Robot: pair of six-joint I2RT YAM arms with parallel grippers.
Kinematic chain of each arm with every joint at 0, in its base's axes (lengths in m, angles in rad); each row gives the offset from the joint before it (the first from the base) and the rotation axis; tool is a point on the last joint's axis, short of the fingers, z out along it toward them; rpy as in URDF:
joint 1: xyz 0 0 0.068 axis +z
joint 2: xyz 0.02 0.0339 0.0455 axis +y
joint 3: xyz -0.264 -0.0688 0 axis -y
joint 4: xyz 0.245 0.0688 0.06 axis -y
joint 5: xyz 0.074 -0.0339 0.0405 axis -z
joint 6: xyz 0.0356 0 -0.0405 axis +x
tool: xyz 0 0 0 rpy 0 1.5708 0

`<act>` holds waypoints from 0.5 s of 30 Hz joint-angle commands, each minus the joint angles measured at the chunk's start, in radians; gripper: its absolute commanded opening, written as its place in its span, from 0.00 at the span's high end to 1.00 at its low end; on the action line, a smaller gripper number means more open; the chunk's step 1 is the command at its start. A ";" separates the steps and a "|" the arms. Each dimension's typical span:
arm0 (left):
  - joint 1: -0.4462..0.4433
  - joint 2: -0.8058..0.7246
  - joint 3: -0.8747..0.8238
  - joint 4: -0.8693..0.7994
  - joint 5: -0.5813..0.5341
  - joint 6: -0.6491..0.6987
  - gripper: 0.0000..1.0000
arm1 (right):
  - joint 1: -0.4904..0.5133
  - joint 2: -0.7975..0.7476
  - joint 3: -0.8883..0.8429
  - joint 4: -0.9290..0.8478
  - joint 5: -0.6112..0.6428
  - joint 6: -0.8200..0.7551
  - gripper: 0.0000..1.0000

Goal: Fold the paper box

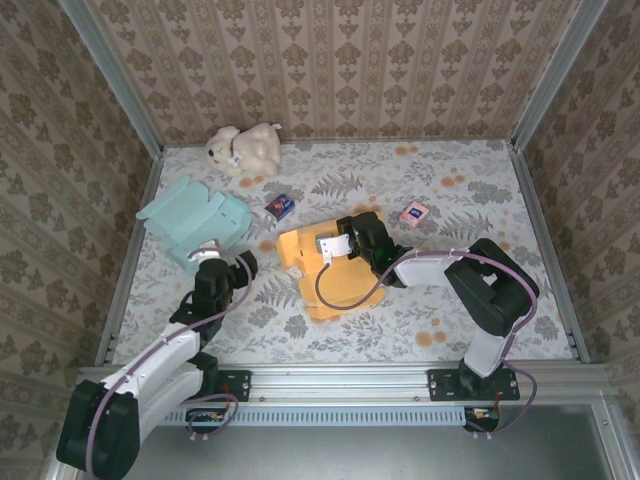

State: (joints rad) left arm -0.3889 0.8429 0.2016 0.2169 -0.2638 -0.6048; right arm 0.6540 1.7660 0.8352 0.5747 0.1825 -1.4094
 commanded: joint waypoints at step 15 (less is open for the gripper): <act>-0.035 0.439 0.027 0.524 0.413 0.183 0.13 | -0.022 -0.025 -0.018 -0.078 -0.049 0.042 1.00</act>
State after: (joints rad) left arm -0.4103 1.2732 0.1974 0.6319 0.0807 -0.4664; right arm 0.6411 1.7599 0.8349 0.5560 0.1547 -1.3872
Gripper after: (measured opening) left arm 0.873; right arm 0.051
